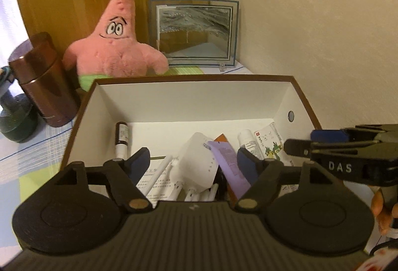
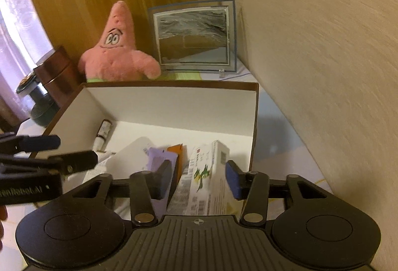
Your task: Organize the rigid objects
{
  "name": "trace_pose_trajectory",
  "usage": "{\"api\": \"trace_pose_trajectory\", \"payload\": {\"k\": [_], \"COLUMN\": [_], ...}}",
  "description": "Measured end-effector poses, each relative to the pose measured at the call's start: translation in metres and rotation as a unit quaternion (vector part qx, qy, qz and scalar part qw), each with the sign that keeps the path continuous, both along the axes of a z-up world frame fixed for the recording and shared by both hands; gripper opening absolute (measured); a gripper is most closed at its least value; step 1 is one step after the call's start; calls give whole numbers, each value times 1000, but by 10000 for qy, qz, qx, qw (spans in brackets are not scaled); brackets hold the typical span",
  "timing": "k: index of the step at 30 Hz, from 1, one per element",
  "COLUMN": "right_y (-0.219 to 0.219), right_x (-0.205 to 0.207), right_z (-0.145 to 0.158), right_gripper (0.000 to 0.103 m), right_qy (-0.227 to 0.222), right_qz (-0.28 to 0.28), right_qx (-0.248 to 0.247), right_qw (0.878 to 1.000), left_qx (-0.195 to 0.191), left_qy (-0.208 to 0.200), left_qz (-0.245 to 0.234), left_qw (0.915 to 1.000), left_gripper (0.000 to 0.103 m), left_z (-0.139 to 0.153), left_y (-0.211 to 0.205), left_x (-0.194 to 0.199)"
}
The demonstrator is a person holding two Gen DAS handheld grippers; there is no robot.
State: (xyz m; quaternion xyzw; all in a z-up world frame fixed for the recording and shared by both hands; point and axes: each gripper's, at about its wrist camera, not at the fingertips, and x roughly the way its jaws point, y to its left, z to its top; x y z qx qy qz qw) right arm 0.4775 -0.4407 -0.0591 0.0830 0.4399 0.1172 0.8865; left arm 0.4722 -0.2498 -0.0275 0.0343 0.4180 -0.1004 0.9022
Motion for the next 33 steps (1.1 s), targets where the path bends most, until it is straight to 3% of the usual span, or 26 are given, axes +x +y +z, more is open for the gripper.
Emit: {"api": "trace_pose_trajectory", "payload": {"k": [11, 21, 26, 33], "right_y": [7, 12, 23, 44], "right_x": [-37, -79, -115, -167], "right_z": [10, 32, 46, 62], "right_gripper": [58, 58, 58, 58], "right_qy": [-149, -299, -520, -457], "right_qz": [244, 259, 357, 358], "right_qx": [-161, 164, 151, 308], "right_qw": [9995, 9991, 9979, 9978], "left_qx": [194, 341, 312, 308], "left_qy": [-349, -389, -375, -255], "left_qz": [461, 899, 1056, 1183], "left_qw": [9981, 9946, 9932, 9922], "left_gripper": [81, 80, 80, 80], "left_z": [19, 36, 42, 49], "left_y": [12, 31, 49, 73], "left_x": [-53, -112, -145, -200]}}
